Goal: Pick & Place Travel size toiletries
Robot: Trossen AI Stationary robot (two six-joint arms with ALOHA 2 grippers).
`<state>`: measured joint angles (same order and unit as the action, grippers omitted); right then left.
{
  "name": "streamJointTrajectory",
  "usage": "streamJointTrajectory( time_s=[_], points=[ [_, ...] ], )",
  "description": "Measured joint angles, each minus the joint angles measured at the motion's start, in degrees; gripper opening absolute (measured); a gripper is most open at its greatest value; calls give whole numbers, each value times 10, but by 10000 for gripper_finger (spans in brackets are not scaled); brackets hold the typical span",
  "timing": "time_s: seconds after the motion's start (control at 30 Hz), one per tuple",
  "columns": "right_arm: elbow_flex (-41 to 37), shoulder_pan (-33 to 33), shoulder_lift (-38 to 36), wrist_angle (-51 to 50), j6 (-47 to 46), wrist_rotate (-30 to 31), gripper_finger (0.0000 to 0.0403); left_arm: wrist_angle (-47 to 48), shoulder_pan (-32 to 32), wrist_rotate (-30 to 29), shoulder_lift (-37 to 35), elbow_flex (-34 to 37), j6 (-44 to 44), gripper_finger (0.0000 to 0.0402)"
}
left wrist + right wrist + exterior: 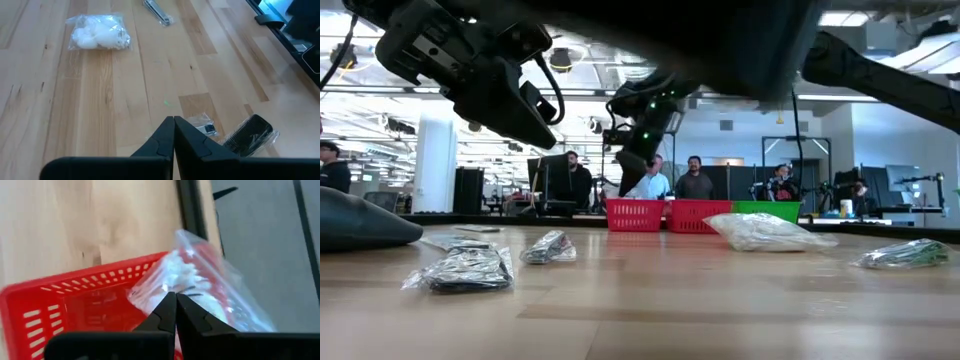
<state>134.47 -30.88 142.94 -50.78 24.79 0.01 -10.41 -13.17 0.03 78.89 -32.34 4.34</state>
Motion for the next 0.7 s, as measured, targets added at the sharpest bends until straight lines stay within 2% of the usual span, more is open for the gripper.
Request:
streamJointTrajectory(
  time_s=[0.13, 0.3, 0.7],
  points=[
    [0, -4, -34, -1, -44, -2, 0, 0, 0, 0, 0, 0, 0, 1],
    [0, -4, -87, -26, -76, -35, 0, 0, 0, 0, 0, 0, 2, 1],
    [1, 59, -194, -129, -130, -46, 0, 1, 0, 0, 0, 0, 9, 1]
  ],
)
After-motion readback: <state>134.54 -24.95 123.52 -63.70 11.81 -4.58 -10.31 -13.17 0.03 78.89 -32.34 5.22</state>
